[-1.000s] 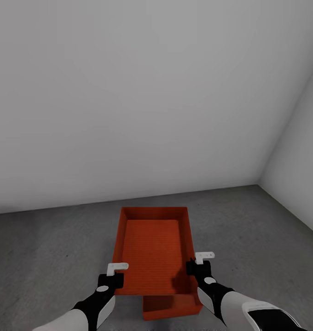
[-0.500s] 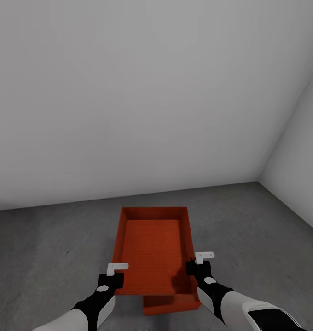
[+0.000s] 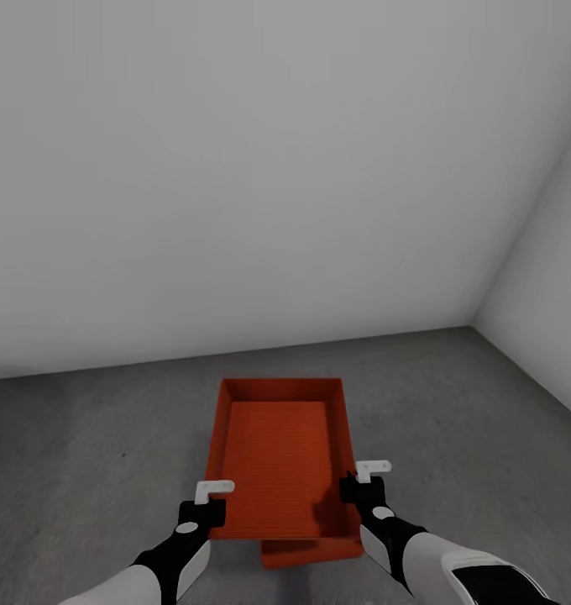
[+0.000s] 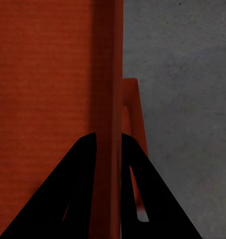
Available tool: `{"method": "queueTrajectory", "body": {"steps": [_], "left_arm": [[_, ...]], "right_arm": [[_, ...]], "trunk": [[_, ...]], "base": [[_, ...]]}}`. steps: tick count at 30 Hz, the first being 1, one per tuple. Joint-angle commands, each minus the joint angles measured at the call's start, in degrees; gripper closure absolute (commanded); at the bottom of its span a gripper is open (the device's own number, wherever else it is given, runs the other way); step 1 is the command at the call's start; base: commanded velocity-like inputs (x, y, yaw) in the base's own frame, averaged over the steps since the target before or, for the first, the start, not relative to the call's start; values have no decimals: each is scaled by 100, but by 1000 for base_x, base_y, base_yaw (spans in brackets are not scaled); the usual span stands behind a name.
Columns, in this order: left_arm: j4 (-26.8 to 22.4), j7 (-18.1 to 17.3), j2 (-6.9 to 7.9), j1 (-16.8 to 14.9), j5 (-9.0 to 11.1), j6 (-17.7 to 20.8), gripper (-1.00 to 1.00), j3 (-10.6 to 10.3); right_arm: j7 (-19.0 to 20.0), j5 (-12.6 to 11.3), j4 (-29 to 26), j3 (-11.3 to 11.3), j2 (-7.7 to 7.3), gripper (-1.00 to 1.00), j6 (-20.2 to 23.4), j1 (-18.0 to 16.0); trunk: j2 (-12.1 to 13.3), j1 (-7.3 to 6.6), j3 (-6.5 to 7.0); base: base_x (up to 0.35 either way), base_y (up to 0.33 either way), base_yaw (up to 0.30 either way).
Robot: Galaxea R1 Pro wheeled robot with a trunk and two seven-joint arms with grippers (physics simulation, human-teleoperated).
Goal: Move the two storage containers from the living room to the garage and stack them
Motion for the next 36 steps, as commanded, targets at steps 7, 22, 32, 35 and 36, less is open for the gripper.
{"method": "queueTrajectory", "body": {"steps": [7,22,32,35,36], "left_arm": [[12,92,54,-6,64,-29,100,251],[10,92,61,-6,80,-29,100,259],[12,92,61,-6,90,-29,100,260],[12,92,62,-6,90,-29,100,260],[12,92,62,-6,91,-29,100,260]], "right_arm": [[-52,-57,-4,-208,-38,100,-39,-8],[-55,-60,2,-208,-38,100,-31,-8],[-53,-68,2,-208,-38,100,-30,-8],[-52,-69,2,-208,-36,100,-32,-8],[-52,-69,2,-208,-37,100,-31,-8]], "trunk": [[-5,0,-70],[-5,0,-208],[-5,0,-277],[-5,0,-280],[-5,0,-281]], "base": [[0,0,0],[0,0,0],[0,0,0],[0,0,0],[0,0,0]]}}
